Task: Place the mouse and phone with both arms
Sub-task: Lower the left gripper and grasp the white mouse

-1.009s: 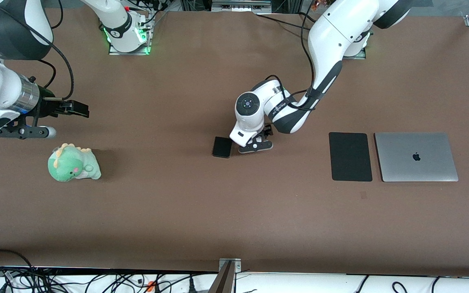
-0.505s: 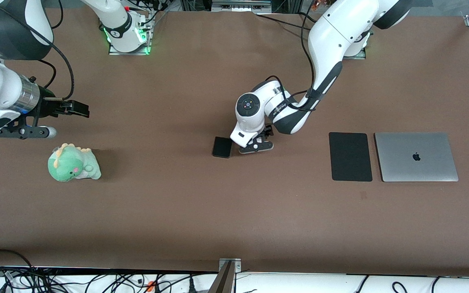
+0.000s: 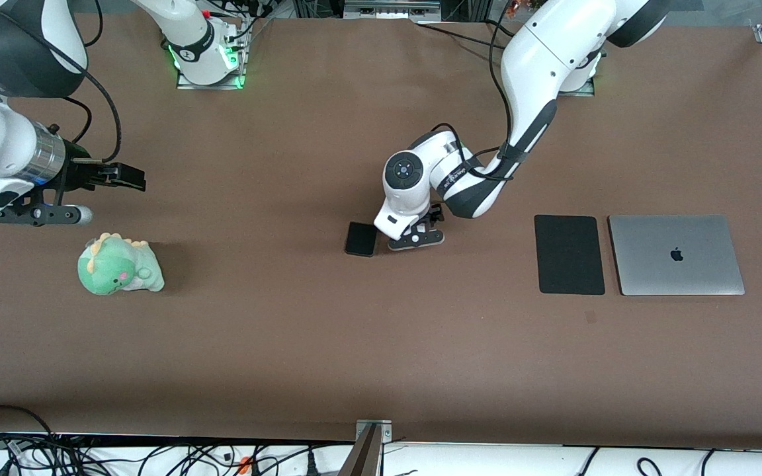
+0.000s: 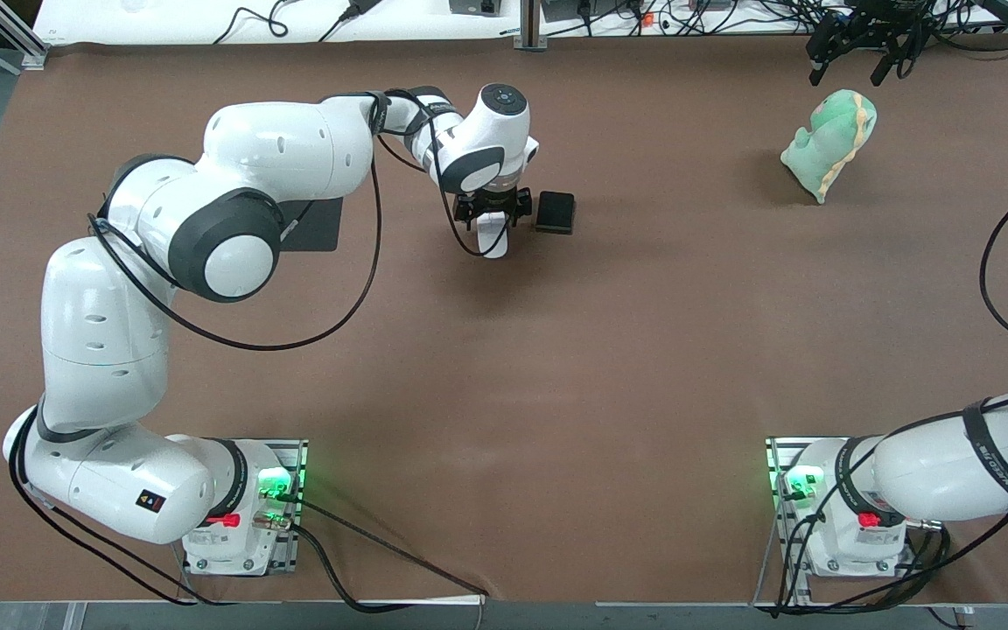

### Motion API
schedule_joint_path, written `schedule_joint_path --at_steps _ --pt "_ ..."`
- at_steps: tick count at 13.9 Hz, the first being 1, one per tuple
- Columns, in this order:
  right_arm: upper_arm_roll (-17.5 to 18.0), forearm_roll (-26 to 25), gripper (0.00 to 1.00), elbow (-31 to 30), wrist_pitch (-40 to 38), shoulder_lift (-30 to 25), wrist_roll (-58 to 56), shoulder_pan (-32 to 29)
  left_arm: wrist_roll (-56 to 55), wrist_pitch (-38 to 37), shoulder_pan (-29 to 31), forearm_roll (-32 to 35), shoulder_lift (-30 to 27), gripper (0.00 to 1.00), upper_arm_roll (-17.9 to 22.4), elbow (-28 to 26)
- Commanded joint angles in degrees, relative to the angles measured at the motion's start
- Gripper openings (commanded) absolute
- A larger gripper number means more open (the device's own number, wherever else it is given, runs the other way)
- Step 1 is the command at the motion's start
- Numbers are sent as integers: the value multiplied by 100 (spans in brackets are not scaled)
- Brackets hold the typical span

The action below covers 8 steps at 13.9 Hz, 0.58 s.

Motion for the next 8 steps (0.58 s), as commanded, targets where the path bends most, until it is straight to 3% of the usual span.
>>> schedule_joint_path --at_steps 1,8 --pt "-10 -86 100 13 -21 7 22 35 -82 20 0 152 -32 100 0 -23" --pt "-10 -86 100 13 -22 7 -22 26 -90 12 9 152 -5 89 0 -23"
